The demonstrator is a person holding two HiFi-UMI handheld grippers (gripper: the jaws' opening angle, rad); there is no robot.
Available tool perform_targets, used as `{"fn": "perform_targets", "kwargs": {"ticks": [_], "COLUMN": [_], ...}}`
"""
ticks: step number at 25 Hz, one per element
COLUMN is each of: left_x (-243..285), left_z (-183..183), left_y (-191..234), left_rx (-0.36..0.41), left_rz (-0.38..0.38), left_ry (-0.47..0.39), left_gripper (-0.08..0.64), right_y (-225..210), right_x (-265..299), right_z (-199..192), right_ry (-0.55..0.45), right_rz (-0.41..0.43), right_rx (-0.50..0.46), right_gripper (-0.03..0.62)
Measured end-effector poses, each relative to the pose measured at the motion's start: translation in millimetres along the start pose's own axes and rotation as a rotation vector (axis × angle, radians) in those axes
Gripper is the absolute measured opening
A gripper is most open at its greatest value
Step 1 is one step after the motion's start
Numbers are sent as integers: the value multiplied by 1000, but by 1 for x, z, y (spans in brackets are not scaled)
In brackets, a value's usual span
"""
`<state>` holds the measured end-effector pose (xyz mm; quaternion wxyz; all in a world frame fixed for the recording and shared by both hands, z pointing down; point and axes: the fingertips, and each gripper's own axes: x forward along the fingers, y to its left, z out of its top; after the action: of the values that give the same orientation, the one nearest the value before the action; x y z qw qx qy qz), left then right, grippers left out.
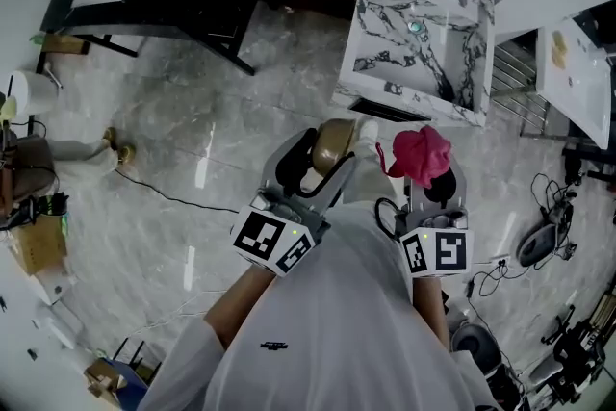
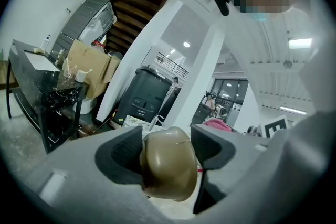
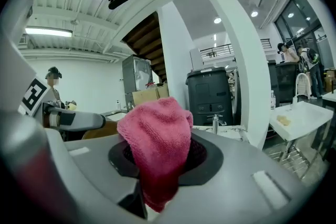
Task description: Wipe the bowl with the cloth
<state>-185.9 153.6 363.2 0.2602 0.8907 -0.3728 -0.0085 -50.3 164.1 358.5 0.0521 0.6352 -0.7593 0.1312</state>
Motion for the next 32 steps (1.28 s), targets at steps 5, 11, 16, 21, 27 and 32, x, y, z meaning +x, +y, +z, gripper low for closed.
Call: {"fn": "perform_targets", "kwargs": {"ticks": [5, 11, 16, 21, 27, 32], "left_x": [77, 157, 207, 236, 254, 260], "left_z": [21, 34, 45, 51, 52, 63], "left_y": [-8, -20, -33, -38, -33, -26], "left_rx": [4, -70, -91, -122, -169, -189], "left_rz": [28, 33, 41, 35, 25, 18], "left_ry": [7, -10, -25, -45, -68, -99], "left_gripper": [290, 290, 290, 290, 290, 290], "right_y": [-58, -124, -166, -186, -182, -163], "right_x": [44, 87, 110, 124, 143, 154], "right_z": [23, 49, 68, 79, 79, 90], "right_ry": [13, -10, -38, -62, -59, -66], "right_rz": [64, 132, 177, 234, 335, 439], "right_rx": [8, 9, 23, 34, 9, -45], "right_gripper": [123, 123, 123, 123, 123, 123]}}
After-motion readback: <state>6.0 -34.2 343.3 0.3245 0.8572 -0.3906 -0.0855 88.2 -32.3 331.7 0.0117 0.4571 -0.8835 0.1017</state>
